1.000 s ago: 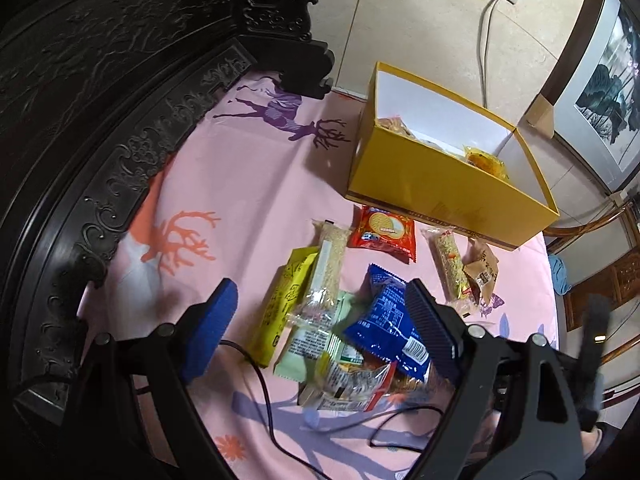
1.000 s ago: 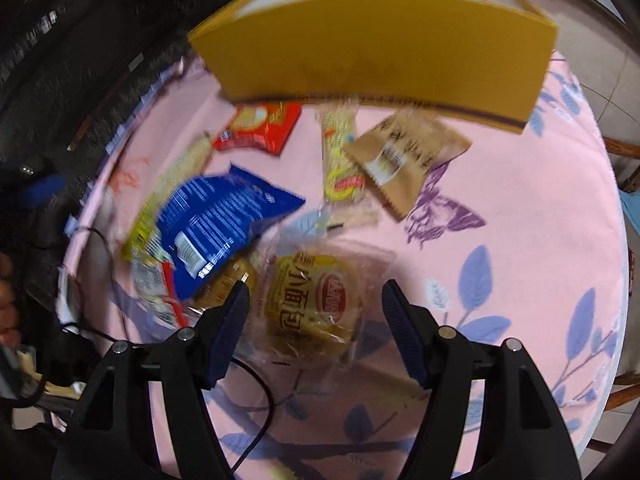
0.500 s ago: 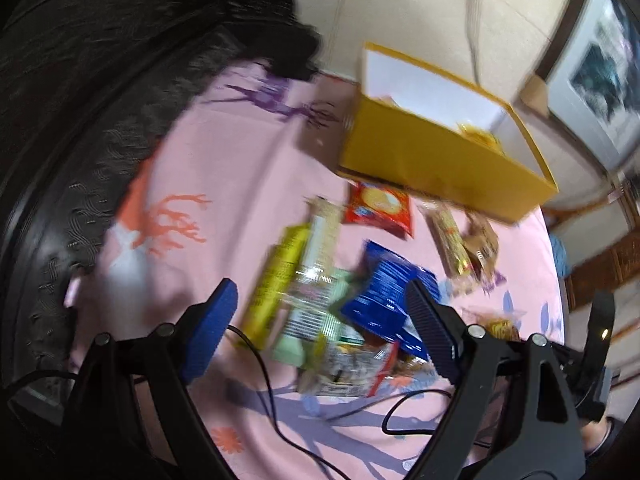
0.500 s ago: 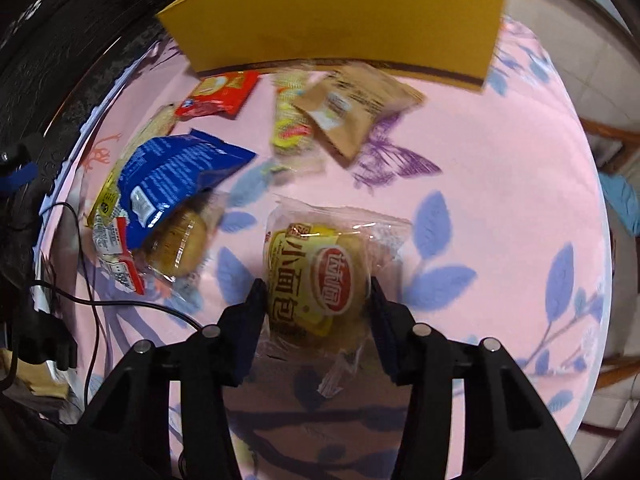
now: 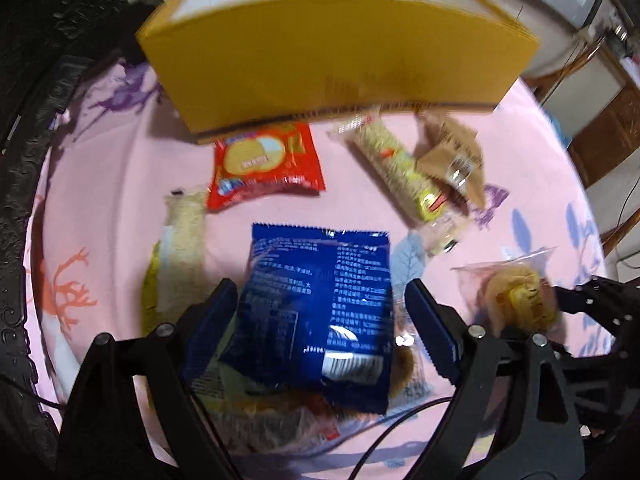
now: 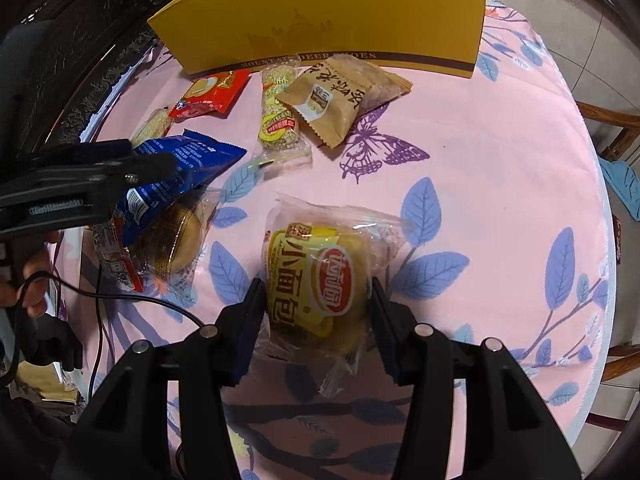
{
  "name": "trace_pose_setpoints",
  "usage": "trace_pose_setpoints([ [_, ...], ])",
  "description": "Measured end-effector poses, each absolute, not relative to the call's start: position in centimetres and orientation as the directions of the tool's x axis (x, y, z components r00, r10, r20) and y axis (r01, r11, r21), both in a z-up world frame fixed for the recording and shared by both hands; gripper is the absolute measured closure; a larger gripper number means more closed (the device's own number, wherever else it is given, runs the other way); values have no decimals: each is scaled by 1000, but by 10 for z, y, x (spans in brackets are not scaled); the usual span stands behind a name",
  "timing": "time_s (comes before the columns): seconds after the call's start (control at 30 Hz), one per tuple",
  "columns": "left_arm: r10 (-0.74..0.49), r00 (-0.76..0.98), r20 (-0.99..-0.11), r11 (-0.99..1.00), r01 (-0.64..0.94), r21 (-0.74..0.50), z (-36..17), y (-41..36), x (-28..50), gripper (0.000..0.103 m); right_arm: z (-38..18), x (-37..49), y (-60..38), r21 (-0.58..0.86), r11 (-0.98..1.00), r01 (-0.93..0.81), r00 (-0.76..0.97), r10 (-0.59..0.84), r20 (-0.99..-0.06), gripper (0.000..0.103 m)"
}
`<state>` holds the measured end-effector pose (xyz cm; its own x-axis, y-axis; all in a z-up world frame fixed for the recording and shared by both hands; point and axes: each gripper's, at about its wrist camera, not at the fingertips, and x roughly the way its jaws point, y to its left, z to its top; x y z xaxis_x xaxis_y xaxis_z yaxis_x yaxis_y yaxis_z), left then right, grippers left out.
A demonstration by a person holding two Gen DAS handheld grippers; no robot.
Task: Organize snacks
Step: 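Grasp blue snack bag with left tool while right tool grasps round bun packet, then lower blue bag and bun packet into the yellow box and release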
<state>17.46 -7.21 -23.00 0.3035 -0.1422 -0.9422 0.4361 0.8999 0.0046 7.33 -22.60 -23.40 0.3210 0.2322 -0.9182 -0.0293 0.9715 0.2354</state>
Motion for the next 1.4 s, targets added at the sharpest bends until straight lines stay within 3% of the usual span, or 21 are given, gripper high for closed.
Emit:
trace_pose_setpoints([
  [0.23, -122, 228, -966, 908, 418, -16, -250, -74, 187, 14, -235, 72, -227, 247, 969, -23, 321, 241, -916, 51],
  [0.53, -168, 219, -961, 915, 398, -70, -248, -70, 188, 27, -234, 72, -227, 247, 969, -21, 321, 240, -916, 50],
  [0.67, -227, 238, -944, 921, 369, -129, -238, -60, 183, 33, -234, 72, -227, 246, 969, -21, 320, 239, -917, 50],
  [1.1, -349, 359, -866, 923, 291, -251, -183, -20, 161, 34, -227, 71, -223, 218, 975, -44, 352, 219, -910, 52],
  [1.4, -371, 447, -814, 921, 287, -262, -138, -6, 161, 34, -173, 74, -228, 201, 978, -61, 494, 205, -845, 52],
])
